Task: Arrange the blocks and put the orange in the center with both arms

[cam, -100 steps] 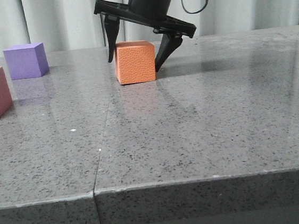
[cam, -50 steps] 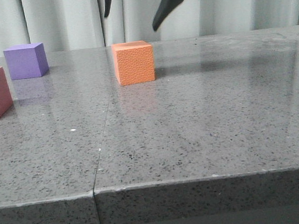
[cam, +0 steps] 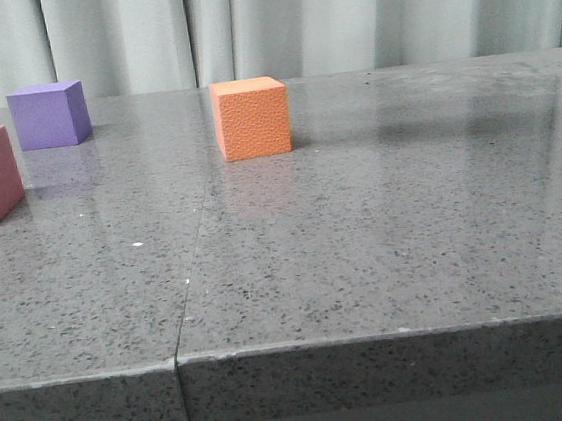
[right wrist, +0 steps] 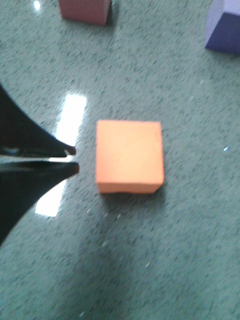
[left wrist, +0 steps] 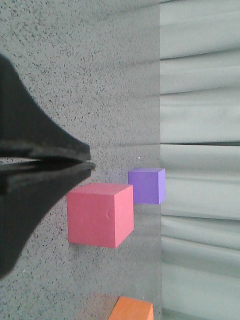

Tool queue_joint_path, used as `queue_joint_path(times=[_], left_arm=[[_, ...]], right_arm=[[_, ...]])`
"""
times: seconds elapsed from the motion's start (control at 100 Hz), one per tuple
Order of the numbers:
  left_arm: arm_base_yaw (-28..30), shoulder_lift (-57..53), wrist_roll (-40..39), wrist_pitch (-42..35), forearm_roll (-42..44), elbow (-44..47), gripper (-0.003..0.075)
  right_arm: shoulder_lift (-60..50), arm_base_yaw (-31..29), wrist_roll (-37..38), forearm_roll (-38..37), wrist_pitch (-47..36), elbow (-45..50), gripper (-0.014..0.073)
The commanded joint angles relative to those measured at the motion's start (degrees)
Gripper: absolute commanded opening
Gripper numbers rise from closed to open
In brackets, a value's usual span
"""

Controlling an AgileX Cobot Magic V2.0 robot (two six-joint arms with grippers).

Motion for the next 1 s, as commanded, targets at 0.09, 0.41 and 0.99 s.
queue_joint_path(times=[0.09, 0.41, 0.99], left_arm=[[0.03, -1.75, -0.02, -4.71, -0.55, 2.25, -0.002], [0.03, -1.75, -0.02, -4.71, -0.55, 2.25, -0.002], [0.03, -1.75, -0.02, -6.92, -0.55, 2.25, -0.002]], right_arm=[[-9.62, -0.1, -0.82, -3.0, 4.24, 7.23, -0.0069], [-23.61, 1.97, -1.25, -4.85, -8.72, 29.72, -0.0069], [-52.34, 2.94, -4.35, -6.15, -45.09, 71.92, -0.0069]])
